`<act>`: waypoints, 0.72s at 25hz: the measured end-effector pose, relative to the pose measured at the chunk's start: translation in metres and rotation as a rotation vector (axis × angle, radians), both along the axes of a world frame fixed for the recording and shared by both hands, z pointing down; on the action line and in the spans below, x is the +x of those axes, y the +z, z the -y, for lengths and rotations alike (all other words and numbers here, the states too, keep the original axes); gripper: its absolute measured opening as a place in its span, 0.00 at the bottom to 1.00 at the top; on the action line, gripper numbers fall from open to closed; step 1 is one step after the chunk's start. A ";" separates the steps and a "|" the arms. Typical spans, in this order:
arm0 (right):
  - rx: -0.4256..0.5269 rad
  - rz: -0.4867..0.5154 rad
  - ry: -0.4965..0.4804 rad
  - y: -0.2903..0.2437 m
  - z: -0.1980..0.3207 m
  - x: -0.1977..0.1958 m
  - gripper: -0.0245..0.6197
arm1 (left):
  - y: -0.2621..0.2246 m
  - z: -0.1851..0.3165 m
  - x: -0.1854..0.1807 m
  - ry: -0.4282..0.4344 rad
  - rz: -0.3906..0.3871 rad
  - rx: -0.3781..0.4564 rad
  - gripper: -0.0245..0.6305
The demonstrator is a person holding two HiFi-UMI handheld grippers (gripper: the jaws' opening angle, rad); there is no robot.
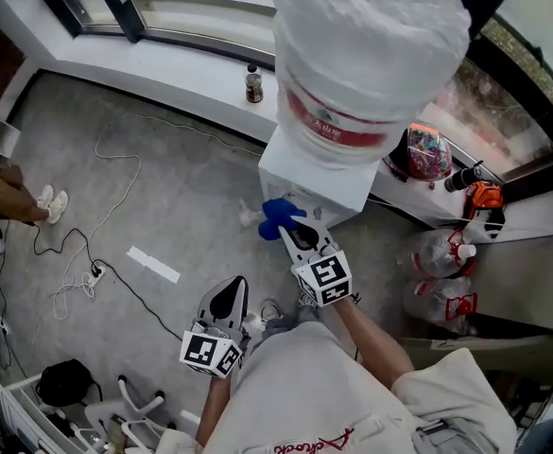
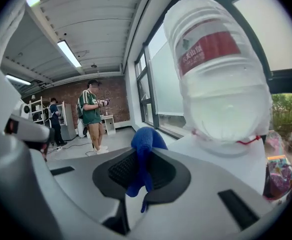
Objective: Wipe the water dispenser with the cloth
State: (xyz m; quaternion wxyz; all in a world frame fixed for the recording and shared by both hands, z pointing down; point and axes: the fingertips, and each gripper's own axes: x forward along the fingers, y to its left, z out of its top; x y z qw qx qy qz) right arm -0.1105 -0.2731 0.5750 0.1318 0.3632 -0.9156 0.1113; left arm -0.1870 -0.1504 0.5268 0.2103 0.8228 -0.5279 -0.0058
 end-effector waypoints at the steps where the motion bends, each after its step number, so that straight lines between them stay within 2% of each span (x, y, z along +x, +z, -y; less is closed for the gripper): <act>1: 0.015 0.000 -0.002 -0.003 0.012 -0.006 0.12 | 0.001 -0.002 -0.001 -0.006 -0.003 -0.002 0.06; 10: 0.087 -0.009 0.000 -0.020 0.106 -0.051 0.12 | 0.002 -0.017 -0.008 -0.047 -0.007 -0.017 0.06; 15: 0.067 -0.033 -0.009 -0.008 0.132 -0.072 0.12 | 0.003 -0.023 -0.013 -0.072 -0.003 -0.024 0.06; 18: 0.043 -0.064 -0.010 0.006 0.137 -0.071 0.12 | 0.003 -0.027 -0.015 -0.085 0.001 -0.026 0.06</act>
